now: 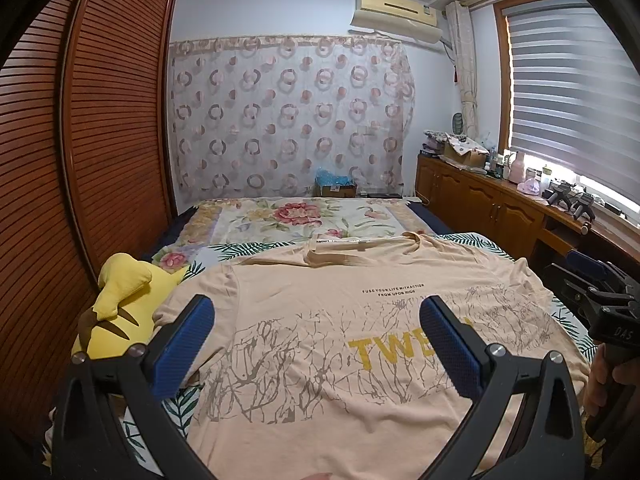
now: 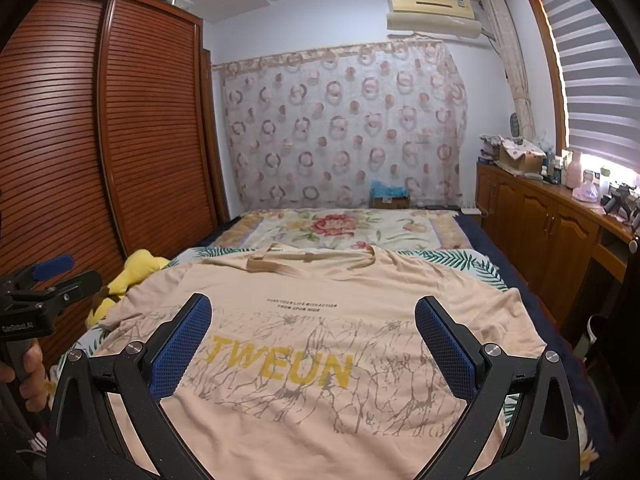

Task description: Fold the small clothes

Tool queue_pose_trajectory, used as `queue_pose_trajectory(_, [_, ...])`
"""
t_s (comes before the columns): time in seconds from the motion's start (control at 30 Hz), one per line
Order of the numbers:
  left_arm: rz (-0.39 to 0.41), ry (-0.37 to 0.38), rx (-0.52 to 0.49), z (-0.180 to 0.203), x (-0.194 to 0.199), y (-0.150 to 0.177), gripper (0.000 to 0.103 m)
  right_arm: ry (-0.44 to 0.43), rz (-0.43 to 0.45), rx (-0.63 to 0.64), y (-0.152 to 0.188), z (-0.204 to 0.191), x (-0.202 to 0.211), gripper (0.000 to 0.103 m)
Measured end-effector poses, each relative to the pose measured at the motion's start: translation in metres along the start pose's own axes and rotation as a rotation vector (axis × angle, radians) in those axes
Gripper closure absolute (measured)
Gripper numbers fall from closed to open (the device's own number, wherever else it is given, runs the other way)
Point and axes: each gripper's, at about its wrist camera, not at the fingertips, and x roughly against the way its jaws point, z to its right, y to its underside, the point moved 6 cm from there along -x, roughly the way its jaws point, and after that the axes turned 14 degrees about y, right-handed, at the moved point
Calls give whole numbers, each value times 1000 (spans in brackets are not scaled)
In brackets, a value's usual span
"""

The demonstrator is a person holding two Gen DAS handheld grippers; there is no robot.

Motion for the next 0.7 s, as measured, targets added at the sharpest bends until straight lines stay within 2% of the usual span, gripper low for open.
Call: queue_pose_trajectory(0.7, [11,-6,-8,1,5,-7,0,-1,2,-1,0,0,0,0])
